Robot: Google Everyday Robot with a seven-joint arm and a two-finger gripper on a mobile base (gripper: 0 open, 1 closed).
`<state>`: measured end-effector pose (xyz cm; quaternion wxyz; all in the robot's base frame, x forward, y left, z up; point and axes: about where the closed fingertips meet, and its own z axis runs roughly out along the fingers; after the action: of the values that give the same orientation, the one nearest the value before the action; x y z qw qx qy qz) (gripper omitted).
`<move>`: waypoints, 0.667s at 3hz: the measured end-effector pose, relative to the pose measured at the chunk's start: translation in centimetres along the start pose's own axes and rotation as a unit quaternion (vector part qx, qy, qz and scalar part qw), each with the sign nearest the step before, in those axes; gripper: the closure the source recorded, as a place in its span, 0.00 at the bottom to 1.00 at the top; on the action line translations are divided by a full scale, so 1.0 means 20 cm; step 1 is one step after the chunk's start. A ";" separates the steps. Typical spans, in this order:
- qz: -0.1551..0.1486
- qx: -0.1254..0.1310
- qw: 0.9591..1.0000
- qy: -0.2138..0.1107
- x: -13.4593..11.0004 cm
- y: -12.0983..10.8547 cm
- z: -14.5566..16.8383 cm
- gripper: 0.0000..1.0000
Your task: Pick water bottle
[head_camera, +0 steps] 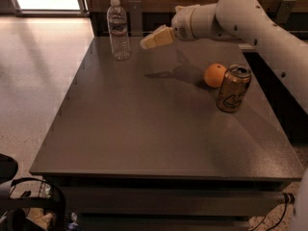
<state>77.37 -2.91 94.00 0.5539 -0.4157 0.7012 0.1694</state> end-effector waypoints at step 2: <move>0.004 -0.019 1.000 -0.005 -0.03 0.06 0.07 0.00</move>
Offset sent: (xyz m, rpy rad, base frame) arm 0.0023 0.0435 -0.0038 0.0372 0.0358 0.0843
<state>77.47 -1.01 93.74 0.5485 -0.4228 0.6967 0.1872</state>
